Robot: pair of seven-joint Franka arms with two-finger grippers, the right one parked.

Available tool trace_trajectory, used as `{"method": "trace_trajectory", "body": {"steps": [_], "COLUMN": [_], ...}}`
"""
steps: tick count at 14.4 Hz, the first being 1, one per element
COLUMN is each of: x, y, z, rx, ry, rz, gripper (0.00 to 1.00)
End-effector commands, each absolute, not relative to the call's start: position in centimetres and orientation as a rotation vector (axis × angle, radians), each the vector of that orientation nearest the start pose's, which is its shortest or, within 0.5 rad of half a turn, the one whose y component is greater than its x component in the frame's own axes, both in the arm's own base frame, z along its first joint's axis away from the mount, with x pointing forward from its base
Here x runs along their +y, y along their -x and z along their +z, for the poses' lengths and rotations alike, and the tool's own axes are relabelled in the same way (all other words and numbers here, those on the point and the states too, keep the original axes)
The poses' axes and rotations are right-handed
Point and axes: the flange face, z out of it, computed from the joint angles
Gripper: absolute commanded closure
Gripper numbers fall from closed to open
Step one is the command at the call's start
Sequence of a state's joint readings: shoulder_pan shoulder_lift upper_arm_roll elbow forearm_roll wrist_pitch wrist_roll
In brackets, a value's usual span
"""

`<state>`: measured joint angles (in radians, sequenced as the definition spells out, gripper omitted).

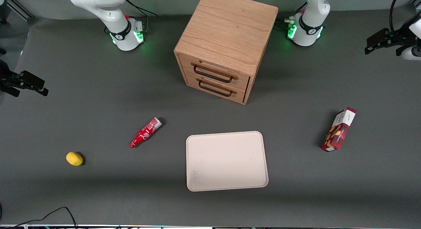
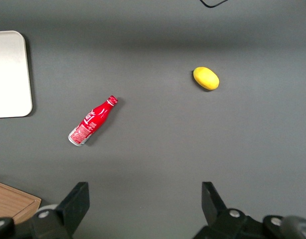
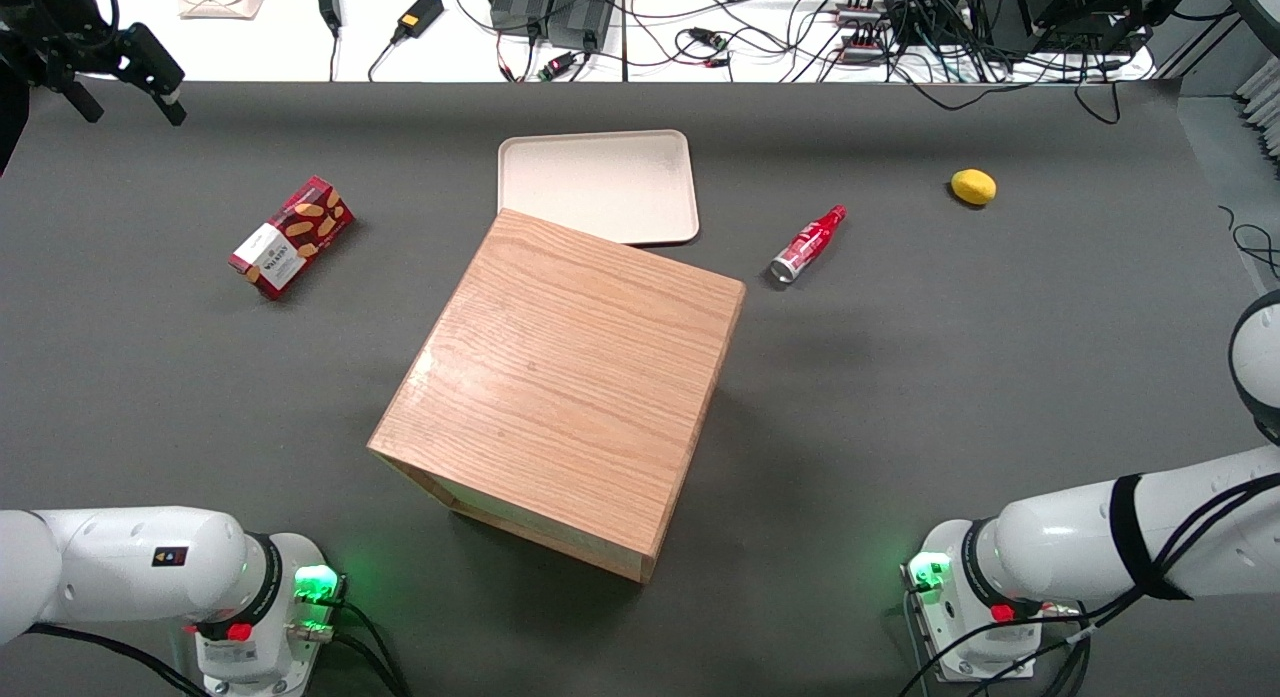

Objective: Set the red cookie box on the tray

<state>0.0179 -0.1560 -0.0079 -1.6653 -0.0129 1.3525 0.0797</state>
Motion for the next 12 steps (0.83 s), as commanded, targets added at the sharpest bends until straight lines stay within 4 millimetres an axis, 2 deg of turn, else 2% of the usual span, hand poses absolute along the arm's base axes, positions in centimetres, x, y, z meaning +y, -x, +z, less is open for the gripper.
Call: {"method": "trace_trajectory", "body": {"steps": [1, 12], "x": [0.17, 0.75], "y": [-48.24, -48.83], "z": [65.22, 65.21], "rx": [0.102, 0.037], "ry": [3.131, 3.138], "rz": [0.277, 0.253], "gripper": [0.0, 0.0]}}
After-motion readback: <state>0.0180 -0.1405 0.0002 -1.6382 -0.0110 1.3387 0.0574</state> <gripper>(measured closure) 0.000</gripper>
